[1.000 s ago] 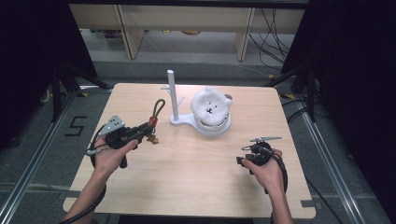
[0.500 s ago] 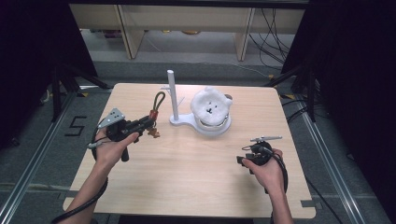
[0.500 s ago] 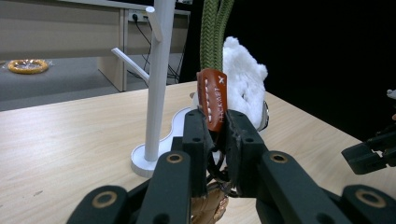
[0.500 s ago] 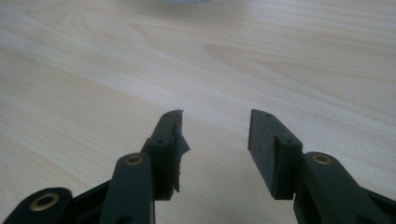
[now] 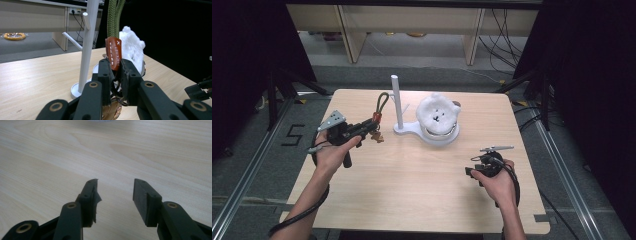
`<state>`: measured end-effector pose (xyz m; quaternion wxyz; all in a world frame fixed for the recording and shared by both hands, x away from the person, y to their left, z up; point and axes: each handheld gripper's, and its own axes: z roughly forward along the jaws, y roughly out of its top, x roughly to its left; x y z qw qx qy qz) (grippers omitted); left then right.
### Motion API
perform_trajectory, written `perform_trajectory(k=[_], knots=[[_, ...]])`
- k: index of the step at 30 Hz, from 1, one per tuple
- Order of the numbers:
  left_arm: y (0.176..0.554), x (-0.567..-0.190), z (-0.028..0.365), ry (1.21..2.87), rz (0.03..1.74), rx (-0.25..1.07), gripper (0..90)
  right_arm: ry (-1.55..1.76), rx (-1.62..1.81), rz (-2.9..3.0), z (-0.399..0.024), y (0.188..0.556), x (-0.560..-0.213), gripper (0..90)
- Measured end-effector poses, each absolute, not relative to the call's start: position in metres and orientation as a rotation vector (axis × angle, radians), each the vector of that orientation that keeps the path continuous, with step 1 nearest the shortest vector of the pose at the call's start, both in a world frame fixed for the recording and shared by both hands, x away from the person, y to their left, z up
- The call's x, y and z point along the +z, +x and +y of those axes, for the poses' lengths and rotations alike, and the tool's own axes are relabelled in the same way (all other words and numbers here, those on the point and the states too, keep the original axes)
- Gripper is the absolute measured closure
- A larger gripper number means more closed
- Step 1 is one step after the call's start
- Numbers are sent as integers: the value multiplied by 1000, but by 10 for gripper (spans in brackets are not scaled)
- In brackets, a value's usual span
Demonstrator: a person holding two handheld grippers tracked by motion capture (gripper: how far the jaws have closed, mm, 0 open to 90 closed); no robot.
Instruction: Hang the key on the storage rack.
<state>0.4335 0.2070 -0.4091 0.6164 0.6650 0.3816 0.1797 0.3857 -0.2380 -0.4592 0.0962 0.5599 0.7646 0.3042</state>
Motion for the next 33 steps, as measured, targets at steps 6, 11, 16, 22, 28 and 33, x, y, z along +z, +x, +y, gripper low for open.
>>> perform_trajectory(k=[6, 11, 16, 22, 28, 33], knots=[[438, -408, 206, 1526, 887, 409, 786, 1680, 918, 2260, -237, 385, -459, 553], [443, -408, 205, 1522, 900, 399, 786, 1686, 896, 2277, -237, 385, -458, 553], [449, -411, 206, 1515, 917, 390, 786, 1696, 895, 2276, -237, 385, -457, 553], [456, -416, 206, 1512, 943, 380, 786, 1680, 915, 2263, -238, 385, -460, 553], [461, -417, 205, 1506, 959, 374, 786, 1675, 862, 2273, -240, 386, -458, 553], [465, -420, 205, 1494, 976, 363, 786, 1661, 887, 2282, -240, 386, -458, 553]])
